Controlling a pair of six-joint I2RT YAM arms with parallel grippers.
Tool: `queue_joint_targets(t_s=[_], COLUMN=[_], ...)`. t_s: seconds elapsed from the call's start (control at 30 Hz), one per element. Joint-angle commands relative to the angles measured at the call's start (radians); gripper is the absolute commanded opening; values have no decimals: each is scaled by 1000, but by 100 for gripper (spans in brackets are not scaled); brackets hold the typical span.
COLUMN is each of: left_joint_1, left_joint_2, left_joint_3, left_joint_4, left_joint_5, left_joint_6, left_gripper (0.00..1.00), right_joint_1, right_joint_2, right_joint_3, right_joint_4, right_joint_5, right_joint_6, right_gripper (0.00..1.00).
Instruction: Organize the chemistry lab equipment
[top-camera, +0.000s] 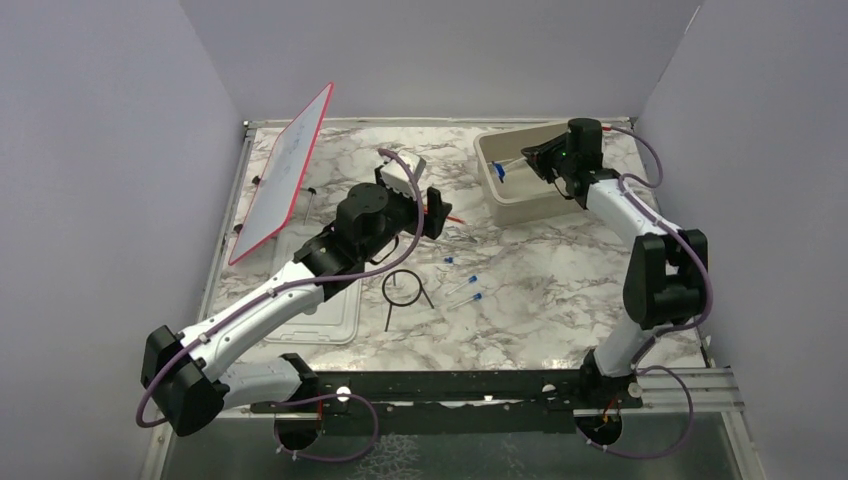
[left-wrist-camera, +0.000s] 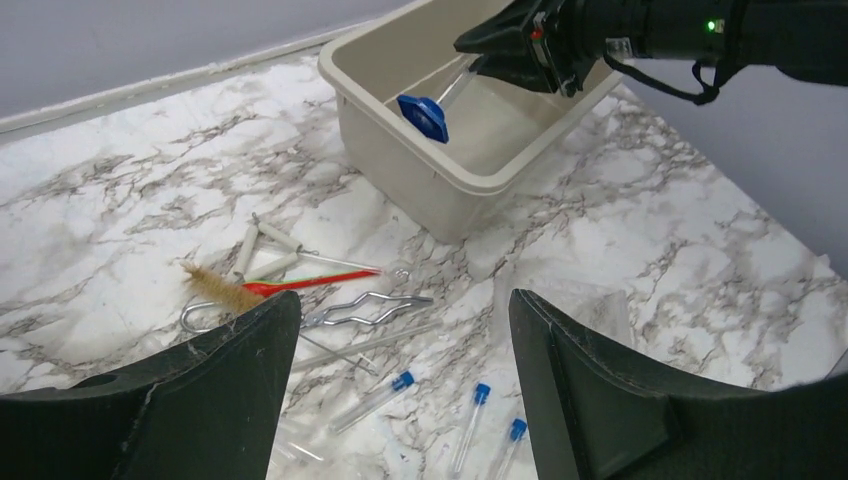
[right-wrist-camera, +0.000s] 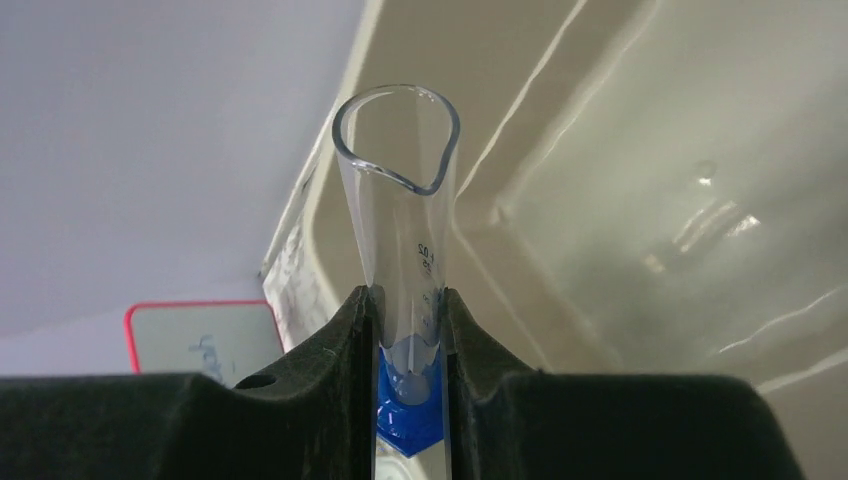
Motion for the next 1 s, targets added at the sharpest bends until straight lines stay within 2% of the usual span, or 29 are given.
queue_joint_targets(t_s=[0.0, 0.33, 0.5, 0.7, 0.97], left_joint_1=[7, 11, 11, 11, 11], left_joint_2=[34, 81, 88, 106, 119], left_joint_3=[-1, -29, -40, -39, -39], left_joint_4=[19, 32, 21, 18, 15], left_joint_5=[-3, 20, -7, -13, -31], left_joint_6=[43, 77, 85, 88, 92], left_gripper=[79, 79, 79, 79, 79], right_joint_1=[-27, -35, -36, -35, -35], right_joint_2=[116, 399, 505, 556, 617], right_joint_3=[93, 329, 484, 533, 567], right_joint_4=[-12, -88, -241, -325, -312], right_joint_5=[73, 58, 64, 104, 89], right_joint_6=[89, 180, 197, 234, 231], right_gripper=[10, 12, 13, 22, 27])
